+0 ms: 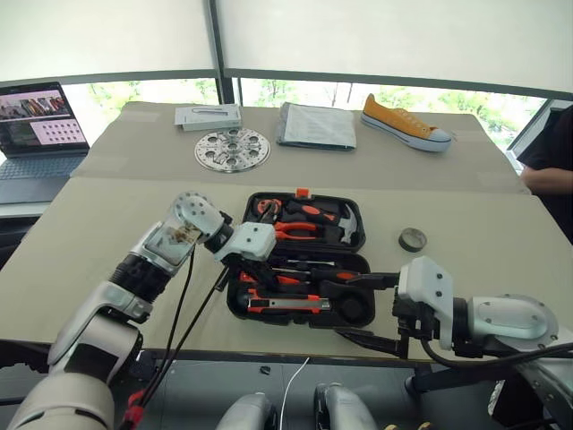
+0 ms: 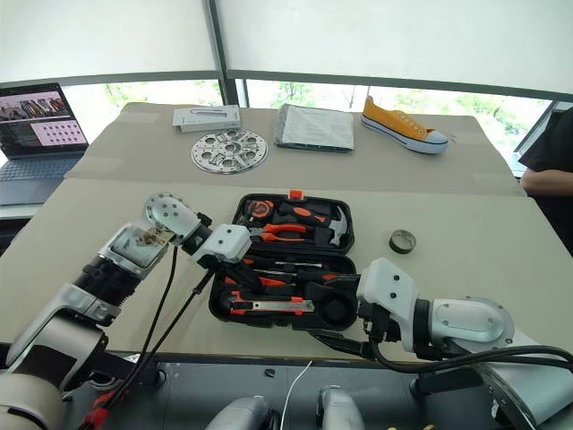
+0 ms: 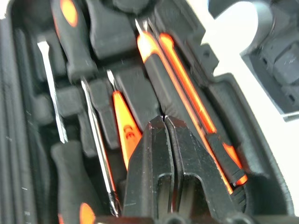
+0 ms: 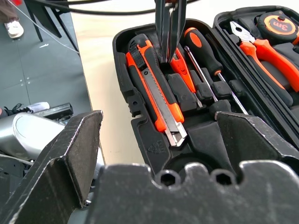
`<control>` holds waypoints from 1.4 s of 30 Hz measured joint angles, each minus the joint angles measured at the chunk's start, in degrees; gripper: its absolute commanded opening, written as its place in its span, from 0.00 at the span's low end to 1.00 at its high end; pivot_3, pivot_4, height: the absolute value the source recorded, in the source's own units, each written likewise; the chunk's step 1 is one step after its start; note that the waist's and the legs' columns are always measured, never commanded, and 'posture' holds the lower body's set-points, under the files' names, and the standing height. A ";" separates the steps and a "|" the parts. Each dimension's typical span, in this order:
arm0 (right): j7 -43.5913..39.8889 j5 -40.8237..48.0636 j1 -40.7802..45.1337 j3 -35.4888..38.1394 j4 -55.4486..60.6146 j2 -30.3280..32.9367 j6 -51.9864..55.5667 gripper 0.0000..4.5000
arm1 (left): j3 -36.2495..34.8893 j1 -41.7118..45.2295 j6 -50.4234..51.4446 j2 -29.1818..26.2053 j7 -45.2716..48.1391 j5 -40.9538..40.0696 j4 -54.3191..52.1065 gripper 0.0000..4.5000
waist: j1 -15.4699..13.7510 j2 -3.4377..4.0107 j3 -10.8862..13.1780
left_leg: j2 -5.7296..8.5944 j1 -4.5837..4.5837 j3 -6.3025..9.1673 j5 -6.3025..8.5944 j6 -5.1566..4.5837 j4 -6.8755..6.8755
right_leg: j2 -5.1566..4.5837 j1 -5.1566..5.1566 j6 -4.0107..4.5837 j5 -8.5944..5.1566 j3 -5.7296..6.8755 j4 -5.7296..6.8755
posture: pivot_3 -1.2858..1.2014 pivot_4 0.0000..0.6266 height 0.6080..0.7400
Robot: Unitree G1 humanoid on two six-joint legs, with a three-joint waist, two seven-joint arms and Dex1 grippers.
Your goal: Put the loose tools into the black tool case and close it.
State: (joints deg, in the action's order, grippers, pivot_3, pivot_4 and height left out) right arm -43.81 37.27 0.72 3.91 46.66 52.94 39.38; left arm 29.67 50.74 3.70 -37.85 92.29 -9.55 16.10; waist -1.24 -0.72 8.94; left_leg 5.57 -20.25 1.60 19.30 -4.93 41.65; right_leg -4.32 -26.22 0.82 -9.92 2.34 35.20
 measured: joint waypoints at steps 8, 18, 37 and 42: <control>0.04 0.00 0.02 0.00 0.00 0.00 0.00 1.00 | 1.21 -2.14 -5.03 -0.05 -0.29 2.02 -0.62 0.02 | -0.14 0.01 0.00 | 0.00 0.02 0.00 0.00 0.00 0.00 | -0.01 0.03 0.00 0.00 0.00 -0.02 | 0.52 0.24 1.00; 0.27 0.01 0.02 0.00 0.00 -0.11 0.00 1.00 | 0.39 -3.56 -13.02 0.59 -0.72 5.01 0.22 0.02 | -0.18 0.07 -0.09 | 0.00 0.05 0.00 0.00 0.00 0.00 | -0.01 0.07 0.00 0.00 -0.01 -0.03 | 0.52 0.24 1.00; -1.99 2.37 0.26 7.21 -4.97 2.10 1.40 1.00 | -6.69 -7.53 12.55 -9.85 -0.01 -13.98 -11.15 0.64 | 0.56 0.17 -0.30 | -0.03 0.00 0.00 0.05 -0.09 0.01 | 0.07 -0.04 -0.03 0.02 -0.03 0.01 | 0.52 0.24 1.00; -8.05 0.65 6.28 8.78 -17.37 7.55 0.70 1.00 | -20.33 -10.59 17.75 -10.17 -5.77 -20.16 -13.42 0.99 | 0.52 0.23 -0.28 | -0.03 0.08 -0.06 0.05 -0.08 0.01 | 0.05 0.06 -0.04 0.02 -0.05 -0.09 | 0.52 0.24 1.00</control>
State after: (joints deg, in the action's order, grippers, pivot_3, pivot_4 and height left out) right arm -51.85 37.92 7.00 12.68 29.29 60.48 40.08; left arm 9.34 40.15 21.45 -48.01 86.53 -29.71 2.67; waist -0.72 -0.50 8.66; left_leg 5.55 -20.17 1.55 19.35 -5.01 41.67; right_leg -4.26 -26.16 0.78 -9.90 2.29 35.11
